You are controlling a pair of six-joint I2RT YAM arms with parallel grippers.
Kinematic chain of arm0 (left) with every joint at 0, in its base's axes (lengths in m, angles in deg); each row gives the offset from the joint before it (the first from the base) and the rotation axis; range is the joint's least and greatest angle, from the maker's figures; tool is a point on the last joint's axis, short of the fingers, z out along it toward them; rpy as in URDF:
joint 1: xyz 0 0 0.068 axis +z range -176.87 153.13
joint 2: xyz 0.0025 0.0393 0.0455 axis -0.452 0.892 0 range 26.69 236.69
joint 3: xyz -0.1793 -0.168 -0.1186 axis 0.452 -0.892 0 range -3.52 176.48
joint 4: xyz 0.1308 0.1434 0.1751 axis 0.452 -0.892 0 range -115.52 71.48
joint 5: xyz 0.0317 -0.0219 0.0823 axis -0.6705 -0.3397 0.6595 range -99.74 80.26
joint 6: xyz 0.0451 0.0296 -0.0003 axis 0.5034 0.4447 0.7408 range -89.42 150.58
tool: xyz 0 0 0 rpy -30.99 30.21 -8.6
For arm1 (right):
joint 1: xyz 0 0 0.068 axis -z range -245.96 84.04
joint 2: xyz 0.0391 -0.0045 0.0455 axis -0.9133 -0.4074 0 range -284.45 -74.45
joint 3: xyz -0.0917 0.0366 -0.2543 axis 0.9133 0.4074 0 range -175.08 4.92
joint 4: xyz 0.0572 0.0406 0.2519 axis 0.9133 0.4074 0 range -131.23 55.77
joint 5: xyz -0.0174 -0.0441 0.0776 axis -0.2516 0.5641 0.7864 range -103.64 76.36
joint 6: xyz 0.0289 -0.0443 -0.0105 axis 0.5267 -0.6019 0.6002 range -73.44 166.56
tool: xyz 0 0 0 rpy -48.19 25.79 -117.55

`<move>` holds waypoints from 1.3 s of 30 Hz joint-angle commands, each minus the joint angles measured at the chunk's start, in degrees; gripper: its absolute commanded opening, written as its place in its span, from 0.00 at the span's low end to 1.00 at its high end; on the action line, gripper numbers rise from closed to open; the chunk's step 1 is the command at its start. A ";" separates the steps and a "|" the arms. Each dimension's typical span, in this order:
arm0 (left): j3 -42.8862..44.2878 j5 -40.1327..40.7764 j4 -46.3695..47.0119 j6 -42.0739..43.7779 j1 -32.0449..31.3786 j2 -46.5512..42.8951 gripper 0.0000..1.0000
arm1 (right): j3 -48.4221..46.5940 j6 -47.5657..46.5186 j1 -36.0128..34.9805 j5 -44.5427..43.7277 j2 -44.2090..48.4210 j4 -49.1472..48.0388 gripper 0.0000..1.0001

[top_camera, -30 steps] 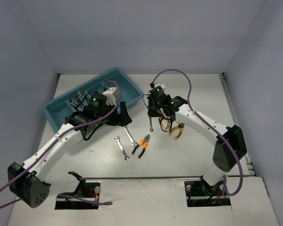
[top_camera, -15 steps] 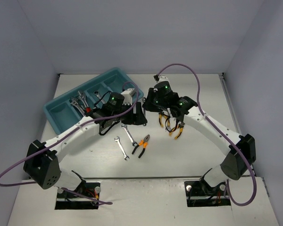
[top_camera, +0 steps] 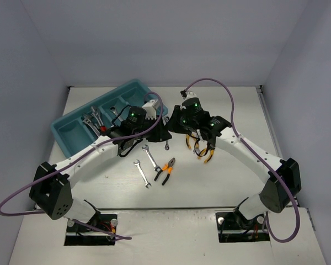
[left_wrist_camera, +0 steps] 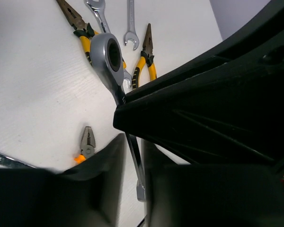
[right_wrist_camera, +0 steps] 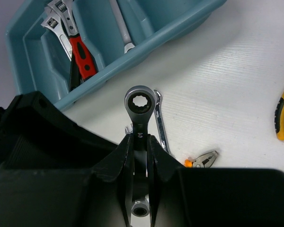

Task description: Sort the tools into containers

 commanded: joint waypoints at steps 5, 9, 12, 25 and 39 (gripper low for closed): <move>1.52 -0.50 7.36 -1.82 -0.58 -0.44 0.00 | 0.51 1.70 -0.33 1.68 3.31 -5.84 0.00; 0.61 -0.48 8.85 -2.43 -0.61 -1.05 0.00 | 0.92 1.41 -0.23 0.88 3.50 -5.91 0.01; 0.43 0.89 8.27 -2.29 -0.43 -1.55 0.00 | 1.71 0.85 0.57 -0.39 4.22 -5.87 0.25; 6.01 10.15 -4.49 -4.38 9.06 2.06 0.00 | 3.02 -8.61 12.92 -5.78 10.08 -0.08 0.77; 25.33 20.43 -16.15 -7.04 25.97 24.17 0.05 | 12.34 -14.50 14.70 -13.40 13.29 3.10 0.78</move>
